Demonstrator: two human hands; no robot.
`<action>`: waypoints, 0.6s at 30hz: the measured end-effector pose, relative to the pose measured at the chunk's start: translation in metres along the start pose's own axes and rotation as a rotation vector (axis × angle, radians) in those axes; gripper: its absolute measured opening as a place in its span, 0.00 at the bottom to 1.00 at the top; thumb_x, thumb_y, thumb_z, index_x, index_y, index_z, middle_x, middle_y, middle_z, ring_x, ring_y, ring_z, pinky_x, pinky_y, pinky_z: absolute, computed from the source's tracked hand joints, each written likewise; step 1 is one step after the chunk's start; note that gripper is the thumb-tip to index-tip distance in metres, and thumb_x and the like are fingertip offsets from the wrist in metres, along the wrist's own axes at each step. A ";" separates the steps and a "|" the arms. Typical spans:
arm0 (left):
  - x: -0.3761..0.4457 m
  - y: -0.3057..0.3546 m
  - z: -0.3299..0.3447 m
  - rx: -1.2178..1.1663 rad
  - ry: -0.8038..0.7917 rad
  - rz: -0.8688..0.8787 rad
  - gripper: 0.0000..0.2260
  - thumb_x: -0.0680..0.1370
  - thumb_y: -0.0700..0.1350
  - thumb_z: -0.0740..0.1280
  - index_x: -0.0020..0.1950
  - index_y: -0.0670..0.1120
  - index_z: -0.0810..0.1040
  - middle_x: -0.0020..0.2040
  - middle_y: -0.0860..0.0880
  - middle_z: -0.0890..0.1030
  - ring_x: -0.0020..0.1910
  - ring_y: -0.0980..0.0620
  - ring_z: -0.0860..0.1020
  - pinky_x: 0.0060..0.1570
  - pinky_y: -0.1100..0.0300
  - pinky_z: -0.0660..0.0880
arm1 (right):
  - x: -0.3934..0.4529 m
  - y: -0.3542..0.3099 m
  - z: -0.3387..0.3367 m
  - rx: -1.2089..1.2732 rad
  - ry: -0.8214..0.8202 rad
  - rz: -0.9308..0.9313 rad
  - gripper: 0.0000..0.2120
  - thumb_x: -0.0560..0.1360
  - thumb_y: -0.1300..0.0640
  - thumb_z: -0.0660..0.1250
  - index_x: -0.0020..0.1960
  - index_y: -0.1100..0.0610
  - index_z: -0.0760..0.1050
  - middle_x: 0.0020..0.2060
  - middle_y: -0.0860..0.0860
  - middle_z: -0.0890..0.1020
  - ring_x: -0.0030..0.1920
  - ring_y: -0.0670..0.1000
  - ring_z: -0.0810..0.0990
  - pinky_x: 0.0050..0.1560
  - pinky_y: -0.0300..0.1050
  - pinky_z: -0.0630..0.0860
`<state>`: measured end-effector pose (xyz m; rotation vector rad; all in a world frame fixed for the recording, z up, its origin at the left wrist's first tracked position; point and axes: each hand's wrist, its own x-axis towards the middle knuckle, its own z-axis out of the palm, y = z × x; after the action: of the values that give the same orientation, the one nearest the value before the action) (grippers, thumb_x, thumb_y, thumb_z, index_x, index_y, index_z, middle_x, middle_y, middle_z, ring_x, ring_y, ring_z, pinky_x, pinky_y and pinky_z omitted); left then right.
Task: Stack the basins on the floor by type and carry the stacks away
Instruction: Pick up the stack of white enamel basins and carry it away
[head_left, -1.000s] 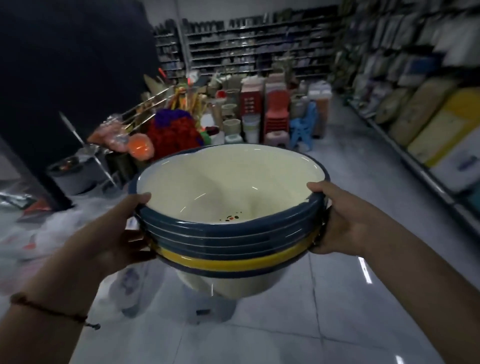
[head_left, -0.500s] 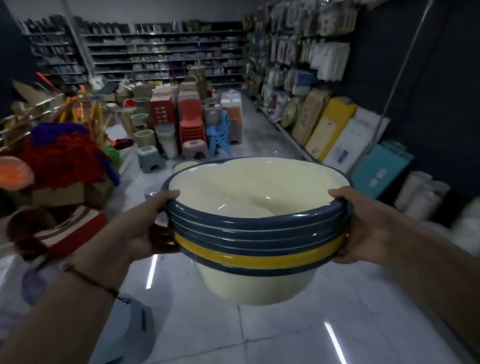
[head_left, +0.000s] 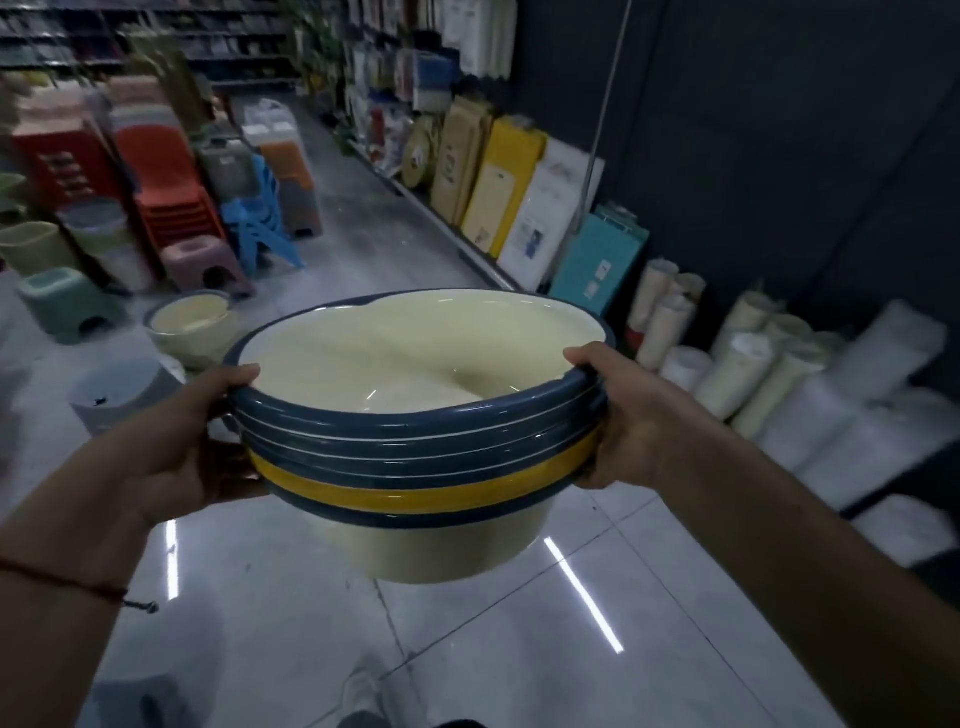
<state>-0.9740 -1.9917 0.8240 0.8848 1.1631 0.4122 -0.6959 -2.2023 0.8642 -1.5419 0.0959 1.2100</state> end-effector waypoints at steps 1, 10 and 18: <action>0.014 0.005 -0.003 0.002 -0.004 -0.007 0.16 0.71 0.55 0.71 0.54 0.48 0.75 0.55 0.38 0.78 0.49 0.39 0.79 0.41 0.43 0.82 | 0.009 -0.005 0.008 0.002 0.018 -0.003 0.18 0.70 0.48 0.73 0.53 0.55 0.72 0.52 0.58 0.79 0.54 0.61 0.77 0.60 0.63 0.72; 0.124 0.075 -0.045 0.055 -0.010 -0.037 0.15 0.74 0.55 0.70 0.53 0.46 0.76 0.45 0.39 0.81 0.43 0.41 0.80 0.36 0.47 0.83 | 0.094 -0.041 0.111 0.032 0.111 0.009 0.18 0.69 0.50 0.74 0.52 0.55 0.70 0.54 0.58 0.78 0.55 0.61 0.77 0.60 0.63 0.73; 0.195 0.144 -0.051 0.104 -0.040 -0.051 0.13 0.75 0.53 0.70 0.53 0.46 0.75 0.45 0.41 0.77 0.43 0.43 0.78 0.46 0.44 0.78 | 0.141 -0.074 0.156 0.031 0.080 0.012 0.12 0.73 0.49 0.71 0.50 0.53 0.72 0.53 0.59 0.79 0.56 0.61 0.77 0.62 0.61 0.73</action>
<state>-0.9256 -1.7490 0.8099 0.9475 1.1763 0.2935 -0.6809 -1.9817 0.8362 -1.5649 0.1757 1.1512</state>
